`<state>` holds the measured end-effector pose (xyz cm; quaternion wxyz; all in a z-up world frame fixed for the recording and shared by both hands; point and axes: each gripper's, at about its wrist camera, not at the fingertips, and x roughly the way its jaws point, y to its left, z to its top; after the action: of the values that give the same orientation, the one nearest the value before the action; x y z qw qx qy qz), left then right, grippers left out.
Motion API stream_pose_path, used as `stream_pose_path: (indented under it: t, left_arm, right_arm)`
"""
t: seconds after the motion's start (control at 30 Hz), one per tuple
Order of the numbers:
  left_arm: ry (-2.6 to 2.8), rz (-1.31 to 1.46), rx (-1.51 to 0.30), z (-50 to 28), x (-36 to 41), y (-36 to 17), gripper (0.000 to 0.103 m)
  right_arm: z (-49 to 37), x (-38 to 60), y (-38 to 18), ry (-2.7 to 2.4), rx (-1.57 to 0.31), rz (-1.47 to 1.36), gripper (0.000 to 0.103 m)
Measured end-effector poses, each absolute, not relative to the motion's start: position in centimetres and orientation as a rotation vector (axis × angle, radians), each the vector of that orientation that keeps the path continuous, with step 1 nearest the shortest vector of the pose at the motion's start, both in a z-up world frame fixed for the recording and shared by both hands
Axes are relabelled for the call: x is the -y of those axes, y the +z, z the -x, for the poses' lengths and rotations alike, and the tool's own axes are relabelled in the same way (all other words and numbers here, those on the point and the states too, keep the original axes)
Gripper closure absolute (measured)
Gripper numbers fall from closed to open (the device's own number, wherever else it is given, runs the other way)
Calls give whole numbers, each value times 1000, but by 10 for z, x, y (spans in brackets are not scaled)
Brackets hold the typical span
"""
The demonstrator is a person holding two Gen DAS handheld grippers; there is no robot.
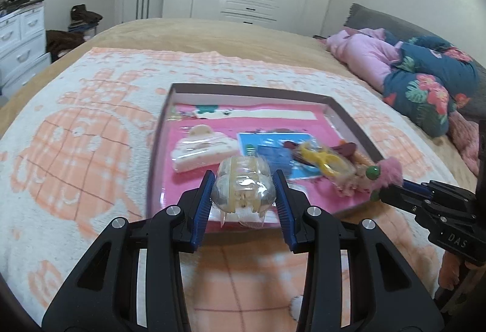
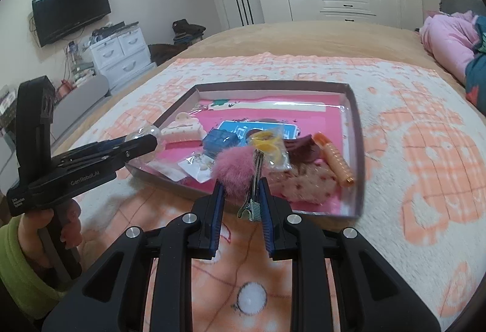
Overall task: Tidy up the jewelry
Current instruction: 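Carry the pompom keychain and bead clip into the tray with both tools, then open both tools to release the items in the tray and withdraw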
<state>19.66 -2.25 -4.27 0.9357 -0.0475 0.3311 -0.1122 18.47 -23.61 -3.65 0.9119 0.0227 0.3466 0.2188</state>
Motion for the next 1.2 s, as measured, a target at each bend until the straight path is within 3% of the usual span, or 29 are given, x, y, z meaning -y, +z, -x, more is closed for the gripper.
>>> stream_pose_path:
  t: [0.67,0.77,0.83,0.97,1.2]
  left_arm:
    - [-142,133,-707,-223,-1,-55,72]
    - [-132,141,-703,-226,-3,-55,72]
    - [-130,146,-702,-226,-4,-54,72]
    - [-128,145,-700,-226,-5,-53,71]
    - [-141,150,-690,-220,-5,-47,59]
  right_arm:
    - [-227,196,-58,416,-743,-12,79]
    - [-227,196,-59,412,-741,-9,74]
    - [-226,197,-59,410,-735,-12,66]
    - [-223,201,-56,406,-723,-21,61]
    - [-210,211,-48,388,-697,-40,50]
